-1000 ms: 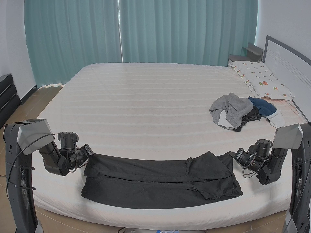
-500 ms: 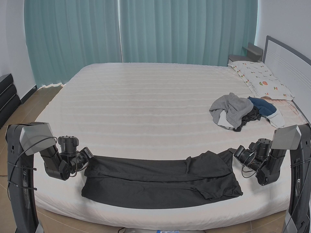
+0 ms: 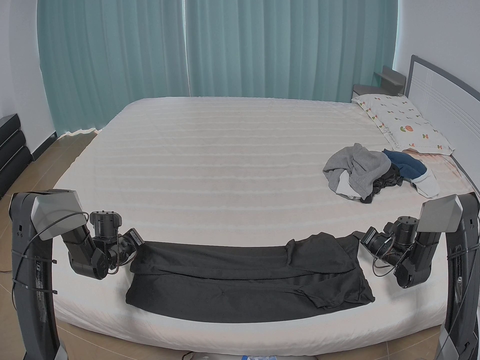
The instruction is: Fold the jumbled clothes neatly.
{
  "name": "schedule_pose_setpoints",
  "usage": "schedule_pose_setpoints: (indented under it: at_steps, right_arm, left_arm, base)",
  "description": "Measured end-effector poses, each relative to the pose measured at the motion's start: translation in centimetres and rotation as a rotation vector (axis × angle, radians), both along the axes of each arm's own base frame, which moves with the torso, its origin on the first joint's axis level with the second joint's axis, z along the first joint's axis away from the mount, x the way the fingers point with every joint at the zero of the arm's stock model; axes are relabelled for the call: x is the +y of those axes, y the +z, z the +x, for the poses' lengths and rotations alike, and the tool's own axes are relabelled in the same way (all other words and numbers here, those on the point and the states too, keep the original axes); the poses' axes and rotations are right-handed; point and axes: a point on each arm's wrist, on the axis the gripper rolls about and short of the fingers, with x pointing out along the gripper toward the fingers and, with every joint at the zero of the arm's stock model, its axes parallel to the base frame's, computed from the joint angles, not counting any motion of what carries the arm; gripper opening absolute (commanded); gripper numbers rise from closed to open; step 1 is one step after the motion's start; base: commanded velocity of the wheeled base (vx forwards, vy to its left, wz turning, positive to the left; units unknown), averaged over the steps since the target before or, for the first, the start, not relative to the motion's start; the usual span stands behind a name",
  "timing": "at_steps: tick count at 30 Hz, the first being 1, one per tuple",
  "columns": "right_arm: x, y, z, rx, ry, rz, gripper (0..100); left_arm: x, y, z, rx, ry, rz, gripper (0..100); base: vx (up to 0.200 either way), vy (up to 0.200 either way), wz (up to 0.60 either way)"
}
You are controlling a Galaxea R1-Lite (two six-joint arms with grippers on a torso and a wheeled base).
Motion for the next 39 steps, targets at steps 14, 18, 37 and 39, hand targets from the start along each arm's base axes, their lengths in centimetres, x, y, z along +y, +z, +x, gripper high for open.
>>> schedule_pose_setpoints:
  at_steps: [14,18,37,39]
  right_arm:
    - [0.0,3.0,-1.6,-0.036,0.009,-0.018,100]
    - [1.4,4.5,-2.3,-0.012,0.061,-0.023,100]
    - [4.2,2.3,-3.3,0.055,0.239,-0.102,100]
    - [4.3,2.2,-3.4,0.059,0.245,-0.103,100]
  left_arm:
    - [0.0,-0.1,-0.7,-0.004,0.005,-0.011,100]
    - [0.0,0.0,-0.7,-0.009,0.046,-0.069,100]
    - [-0.1,0.2,-0.8,-0.019,0.051,-0.083,100]
    - [-0.1,0.2,-0.8,-0.019,0.051,-0.082,100]
  base:
    - [0.0,0.0,0.0]
    - [0.0,0.0,0.0]
    - [0.0,0.0,0.0]
    - [0.0,0.0,0.0]
